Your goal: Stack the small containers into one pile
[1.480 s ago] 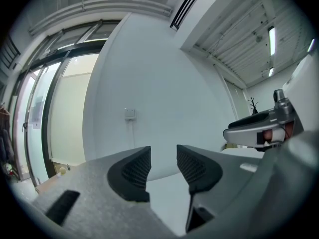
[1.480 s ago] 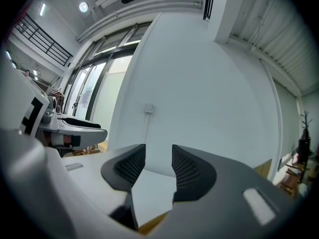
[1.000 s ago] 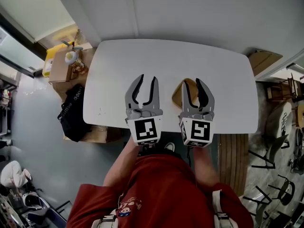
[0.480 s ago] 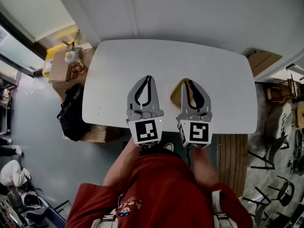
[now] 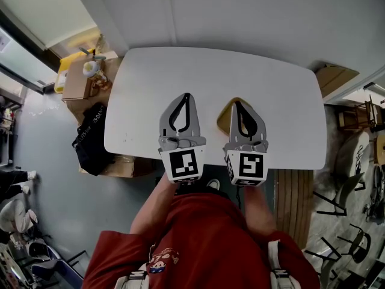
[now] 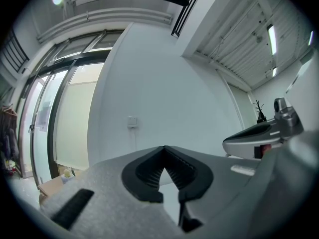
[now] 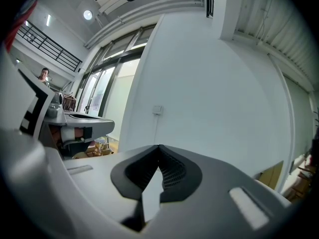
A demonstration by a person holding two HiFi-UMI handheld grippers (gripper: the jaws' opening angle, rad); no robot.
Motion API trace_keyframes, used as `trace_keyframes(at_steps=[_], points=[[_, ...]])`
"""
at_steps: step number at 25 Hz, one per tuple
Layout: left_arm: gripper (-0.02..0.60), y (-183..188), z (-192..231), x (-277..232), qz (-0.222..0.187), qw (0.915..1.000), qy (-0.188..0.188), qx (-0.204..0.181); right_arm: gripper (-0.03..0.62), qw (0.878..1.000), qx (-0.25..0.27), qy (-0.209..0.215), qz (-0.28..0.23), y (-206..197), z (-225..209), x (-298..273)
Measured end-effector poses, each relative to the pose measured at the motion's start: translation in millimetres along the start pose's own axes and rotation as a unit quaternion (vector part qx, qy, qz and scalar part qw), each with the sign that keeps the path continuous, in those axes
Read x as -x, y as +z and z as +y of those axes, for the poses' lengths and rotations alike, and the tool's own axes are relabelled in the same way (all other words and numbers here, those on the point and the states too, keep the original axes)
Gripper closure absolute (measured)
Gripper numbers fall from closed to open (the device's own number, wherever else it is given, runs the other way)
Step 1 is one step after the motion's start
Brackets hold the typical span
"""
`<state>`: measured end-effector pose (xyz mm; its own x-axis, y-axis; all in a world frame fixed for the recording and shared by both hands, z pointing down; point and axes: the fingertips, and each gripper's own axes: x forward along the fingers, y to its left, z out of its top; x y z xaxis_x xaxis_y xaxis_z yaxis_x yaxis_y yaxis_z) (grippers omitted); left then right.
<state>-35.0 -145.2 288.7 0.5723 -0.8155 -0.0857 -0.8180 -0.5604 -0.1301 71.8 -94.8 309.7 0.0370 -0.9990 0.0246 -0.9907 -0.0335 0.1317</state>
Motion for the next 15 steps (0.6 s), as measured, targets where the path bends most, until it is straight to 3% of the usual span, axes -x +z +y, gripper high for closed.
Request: trace_keyframes(at_steps=[15], points=[[0.581, -2.4, 5.7, -1.5, -0.004, 1.0, -0.005, -0.001, 0.595, 1.0, 0.005, -0.002, 0.004, -2.6, 5.2, -5.2]])
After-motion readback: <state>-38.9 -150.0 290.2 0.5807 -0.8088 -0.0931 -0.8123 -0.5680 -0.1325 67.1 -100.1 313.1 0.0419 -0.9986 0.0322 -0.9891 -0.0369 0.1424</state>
